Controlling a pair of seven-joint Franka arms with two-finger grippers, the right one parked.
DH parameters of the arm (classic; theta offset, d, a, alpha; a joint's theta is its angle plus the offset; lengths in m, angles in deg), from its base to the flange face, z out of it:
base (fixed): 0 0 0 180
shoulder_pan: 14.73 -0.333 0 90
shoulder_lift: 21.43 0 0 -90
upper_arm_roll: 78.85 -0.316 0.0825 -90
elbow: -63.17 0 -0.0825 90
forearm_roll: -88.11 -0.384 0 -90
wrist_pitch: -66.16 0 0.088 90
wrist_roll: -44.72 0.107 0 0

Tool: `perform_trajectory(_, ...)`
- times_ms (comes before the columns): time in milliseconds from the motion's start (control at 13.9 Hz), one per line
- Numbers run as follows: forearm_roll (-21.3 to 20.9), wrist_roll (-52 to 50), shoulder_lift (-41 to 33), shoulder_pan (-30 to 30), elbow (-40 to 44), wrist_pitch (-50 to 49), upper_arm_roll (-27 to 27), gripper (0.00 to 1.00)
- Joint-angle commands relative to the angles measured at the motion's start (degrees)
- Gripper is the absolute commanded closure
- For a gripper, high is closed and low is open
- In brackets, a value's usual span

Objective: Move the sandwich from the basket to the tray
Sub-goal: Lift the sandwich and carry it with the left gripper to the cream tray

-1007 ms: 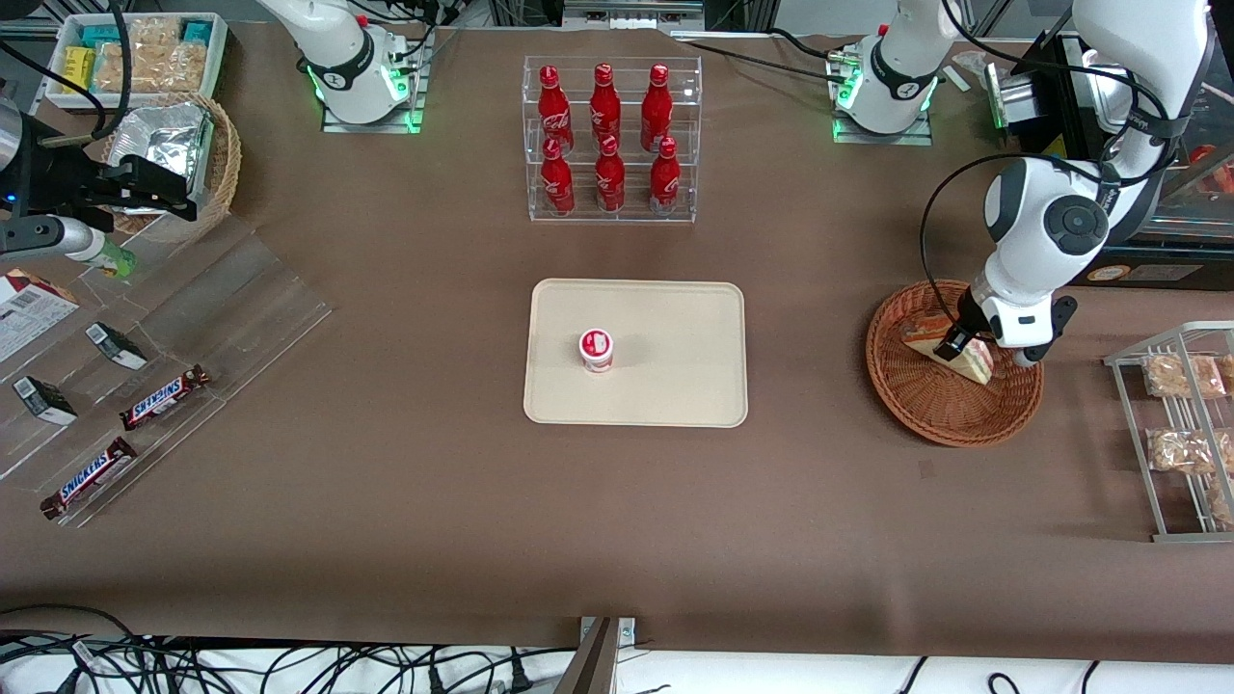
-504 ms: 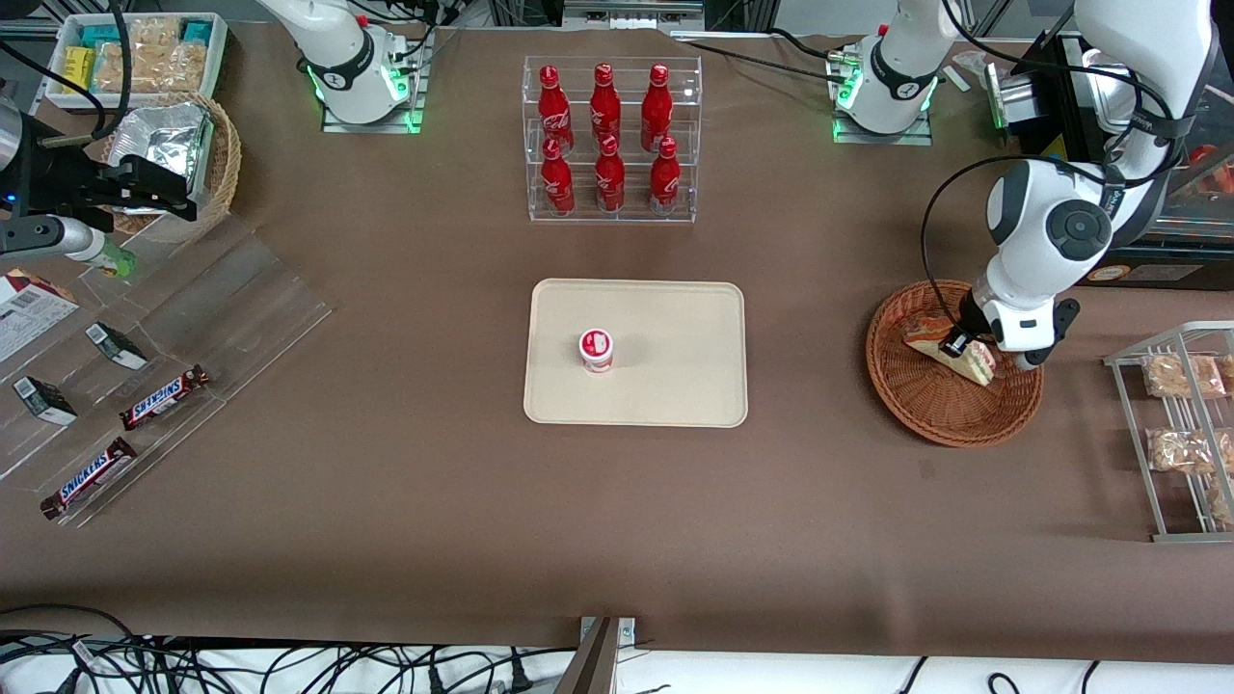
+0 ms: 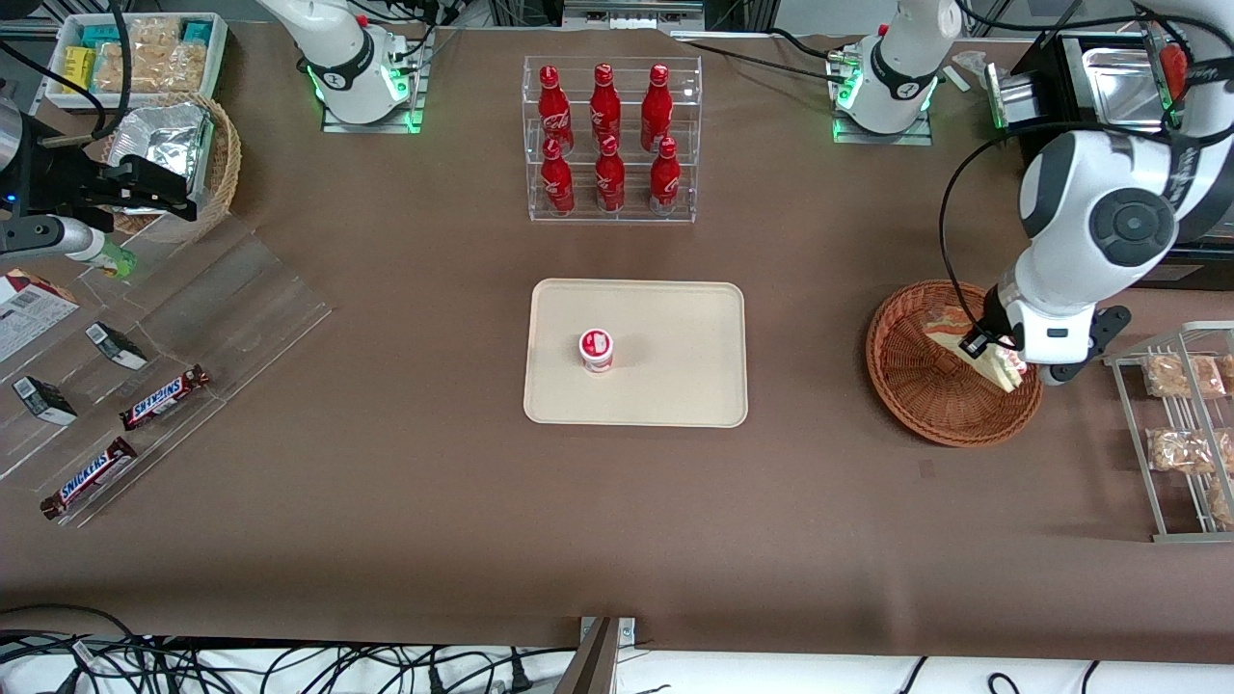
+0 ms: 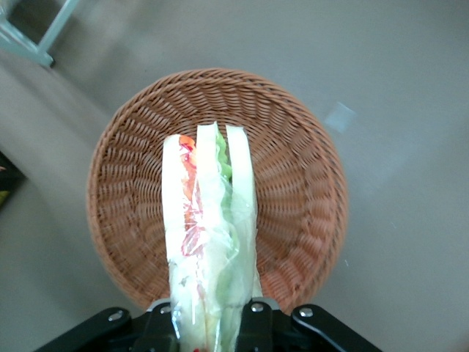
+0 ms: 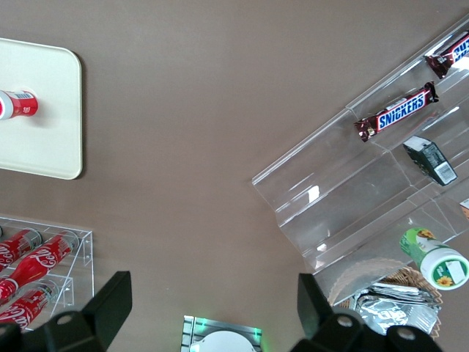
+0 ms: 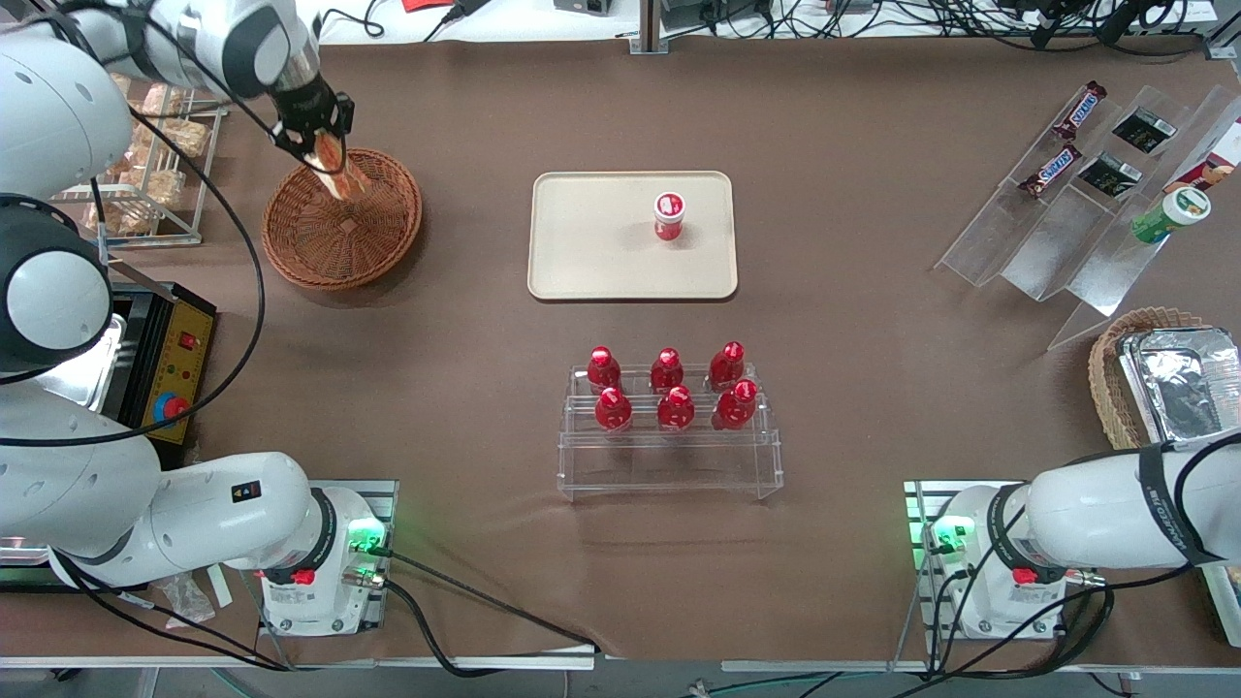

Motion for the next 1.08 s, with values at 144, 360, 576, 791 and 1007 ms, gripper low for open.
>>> perform_trajectory(144, 2.94, 13.33, 1.14, 0.36, 9.61, -9.38, 5.04, 1.00)
perform_trajectory(360, 3.30, 16.86, 3.15, 1.15, 12.51, -9.38, 12.07, 1.00)
perform_trajectory(576, 3.21, 17.30, 5.52, 3.78, 13.14, -9.03, 16.30, 1.00)
perform_trajectory(791, 2.69, 17.22, 9.47, 9.92, 13.92, -5.53, 16.75, 1.00)
perform_trajectory(1007, 1.29, 16.78, 13.87, 15.20, 13.49, -0.08, 16.40, 1.00)
